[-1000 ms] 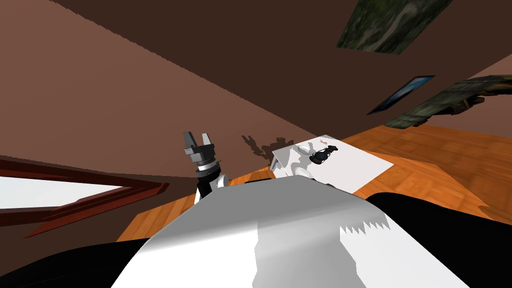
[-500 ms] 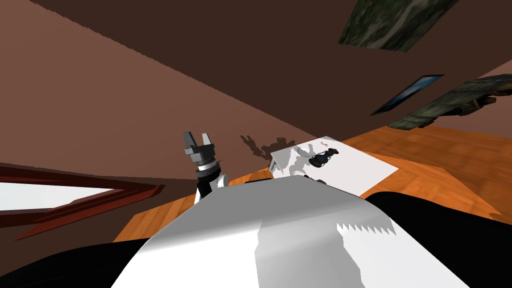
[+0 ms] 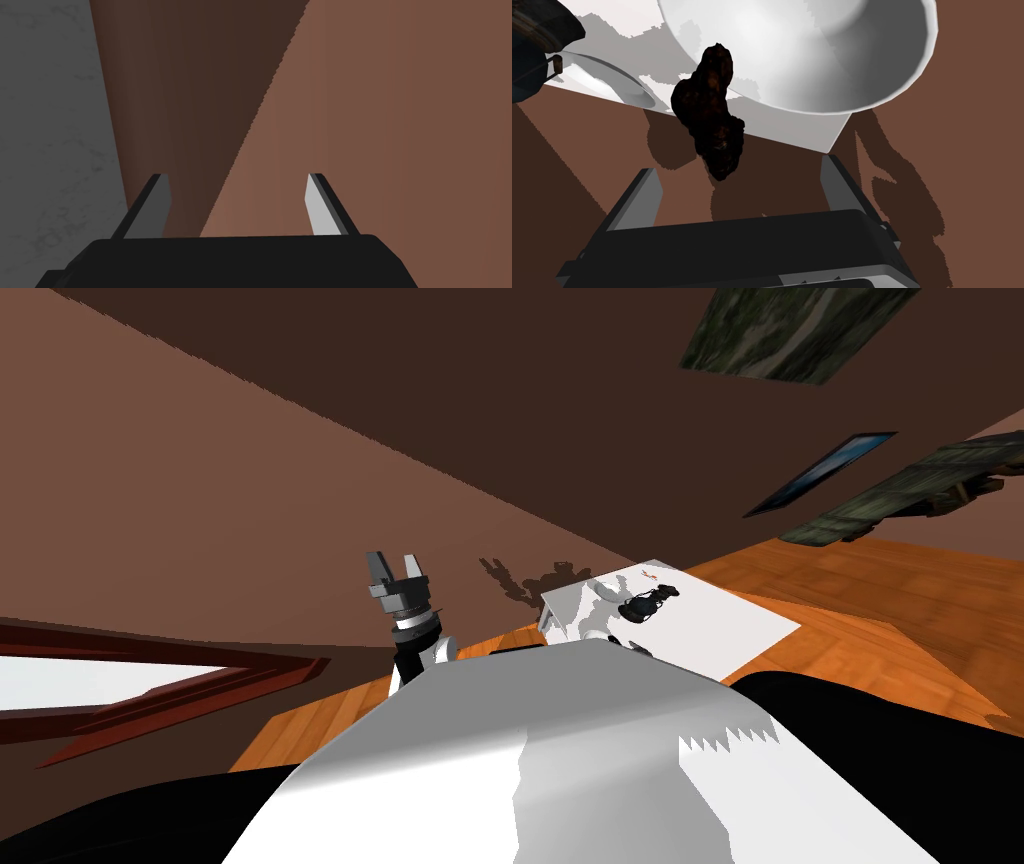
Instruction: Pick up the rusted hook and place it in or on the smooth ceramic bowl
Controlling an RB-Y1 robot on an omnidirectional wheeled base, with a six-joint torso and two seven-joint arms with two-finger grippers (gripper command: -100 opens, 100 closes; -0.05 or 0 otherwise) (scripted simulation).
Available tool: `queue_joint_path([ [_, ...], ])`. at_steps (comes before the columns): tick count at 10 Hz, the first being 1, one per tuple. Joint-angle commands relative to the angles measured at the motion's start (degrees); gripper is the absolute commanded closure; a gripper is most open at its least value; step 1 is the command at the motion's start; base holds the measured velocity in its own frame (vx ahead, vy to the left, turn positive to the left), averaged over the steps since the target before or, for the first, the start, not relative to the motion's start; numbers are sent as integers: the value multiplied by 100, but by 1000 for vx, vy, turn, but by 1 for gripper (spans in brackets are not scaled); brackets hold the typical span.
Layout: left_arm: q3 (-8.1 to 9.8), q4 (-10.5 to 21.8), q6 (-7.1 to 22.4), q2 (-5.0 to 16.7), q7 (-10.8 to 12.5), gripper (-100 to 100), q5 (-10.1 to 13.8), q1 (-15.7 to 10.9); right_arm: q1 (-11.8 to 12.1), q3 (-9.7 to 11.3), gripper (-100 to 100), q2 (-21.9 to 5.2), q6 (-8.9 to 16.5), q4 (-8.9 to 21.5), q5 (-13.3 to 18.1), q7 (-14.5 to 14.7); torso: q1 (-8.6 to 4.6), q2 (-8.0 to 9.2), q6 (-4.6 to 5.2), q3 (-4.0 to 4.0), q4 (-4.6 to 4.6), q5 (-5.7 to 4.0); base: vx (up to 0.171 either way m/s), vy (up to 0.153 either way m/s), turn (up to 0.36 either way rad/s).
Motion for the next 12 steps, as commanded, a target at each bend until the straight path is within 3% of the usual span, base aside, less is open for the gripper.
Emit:
queue_joint_path([
  [1,0,0,0,0,0,0,0,0,0,0,0,0,0,0,0,0,0,0,0,0,0,0,0,0,0],
  [2,0,0,0,0,0,0,0,0,198,-126,-100,-71,74,-243,-105,-4,0,0,0,0,0,0,-1,-1,17],
  [10,0,0,0,0,0,0,0,0,989,-630,-100,-355,370,-1213,-526,-20,0,0,0,0,0,0,-1,-3,12],
  [11,0,0,0,0,0,0,0,0,913,-581,-100,-335,360,-1142,-492,-18,0,0,0,0,0,0,0,0,0],
  [12,0,0,0,0,0,0,0,0,921,-586,0,-337,370,-1157,-496,-17,0,0,0,0,0,-1,0,0,0],
])
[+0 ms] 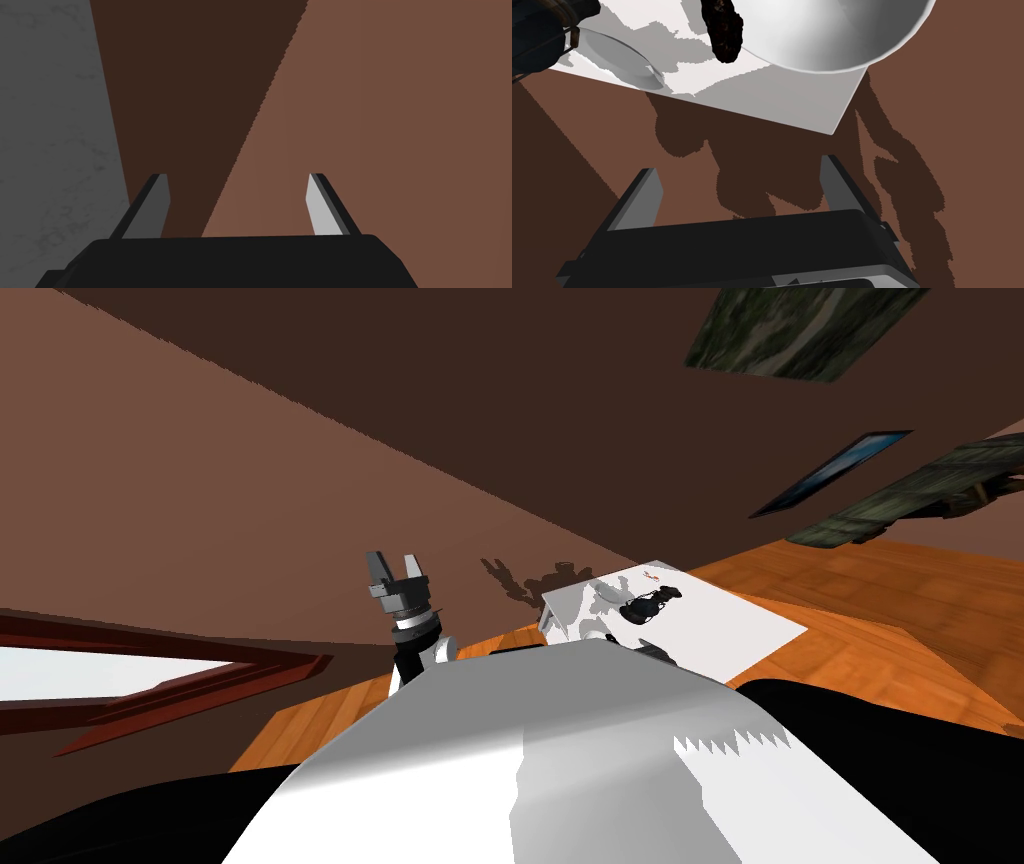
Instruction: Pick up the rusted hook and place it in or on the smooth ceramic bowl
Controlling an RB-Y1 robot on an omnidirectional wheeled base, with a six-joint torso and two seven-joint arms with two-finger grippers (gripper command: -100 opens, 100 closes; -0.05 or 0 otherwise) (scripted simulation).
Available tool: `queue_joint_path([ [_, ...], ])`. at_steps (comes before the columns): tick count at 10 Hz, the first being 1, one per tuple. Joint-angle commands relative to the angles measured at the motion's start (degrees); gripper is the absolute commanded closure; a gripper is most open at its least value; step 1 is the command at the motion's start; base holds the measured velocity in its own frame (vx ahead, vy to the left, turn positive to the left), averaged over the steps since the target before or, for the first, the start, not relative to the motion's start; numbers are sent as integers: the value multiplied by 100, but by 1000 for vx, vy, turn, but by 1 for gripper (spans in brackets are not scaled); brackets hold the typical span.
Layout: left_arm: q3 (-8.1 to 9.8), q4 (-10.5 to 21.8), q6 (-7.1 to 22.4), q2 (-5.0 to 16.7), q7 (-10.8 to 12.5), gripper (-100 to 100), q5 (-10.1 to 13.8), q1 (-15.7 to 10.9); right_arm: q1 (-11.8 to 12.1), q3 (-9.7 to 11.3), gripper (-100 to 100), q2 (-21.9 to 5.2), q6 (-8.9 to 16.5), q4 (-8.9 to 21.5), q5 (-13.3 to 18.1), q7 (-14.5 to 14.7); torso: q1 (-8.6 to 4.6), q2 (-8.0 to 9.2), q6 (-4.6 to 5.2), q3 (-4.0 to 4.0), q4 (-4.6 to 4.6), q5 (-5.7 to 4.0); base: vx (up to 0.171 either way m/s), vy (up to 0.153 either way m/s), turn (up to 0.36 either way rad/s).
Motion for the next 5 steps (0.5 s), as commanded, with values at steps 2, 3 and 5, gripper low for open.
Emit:
queue_joint_path([
  [2,0,0,0,0,0,0,0,0,0,0,0,0,0,0,0,0,0,0,0,0,0,0,0,0,0],
  [3,0,0,0,0,0,0,0,0,0,0,0,0,0,0,0,0,0,0,0,0,0,0,0,0,0],
  [5,0,0,0,0,0,0,0,0,0,0,0,0,0,0,0,0,0,0,0,0,0,0,0,0,0],
])
